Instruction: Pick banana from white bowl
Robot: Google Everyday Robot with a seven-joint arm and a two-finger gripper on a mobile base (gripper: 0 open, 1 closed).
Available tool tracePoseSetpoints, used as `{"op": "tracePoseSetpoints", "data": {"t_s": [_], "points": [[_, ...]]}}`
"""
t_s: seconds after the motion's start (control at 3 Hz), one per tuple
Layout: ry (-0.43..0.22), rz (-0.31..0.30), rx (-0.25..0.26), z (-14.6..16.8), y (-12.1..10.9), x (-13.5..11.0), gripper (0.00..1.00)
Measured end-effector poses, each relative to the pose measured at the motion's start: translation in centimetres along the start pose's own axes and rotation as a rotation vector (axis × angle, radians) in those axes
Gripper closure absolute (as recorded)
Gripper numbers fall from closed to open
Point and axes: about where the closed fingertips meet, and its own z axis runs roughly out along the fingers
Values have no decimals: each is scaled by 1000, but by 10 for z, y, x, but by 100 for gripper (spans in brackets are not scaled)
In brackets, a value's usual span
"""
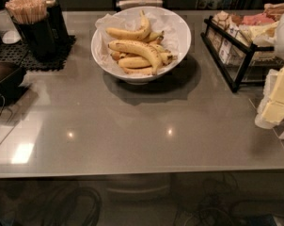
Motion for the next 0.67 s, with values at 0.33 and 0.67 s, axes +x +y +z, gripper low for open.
{"op": "tracePoseSetpoints", "data": {"t_s": [0.33, 0.67], "points": [[0, 0, 0, 0, 0, 0, 0], [-45, -8, 18, -2, -7, -10, 0]]}}
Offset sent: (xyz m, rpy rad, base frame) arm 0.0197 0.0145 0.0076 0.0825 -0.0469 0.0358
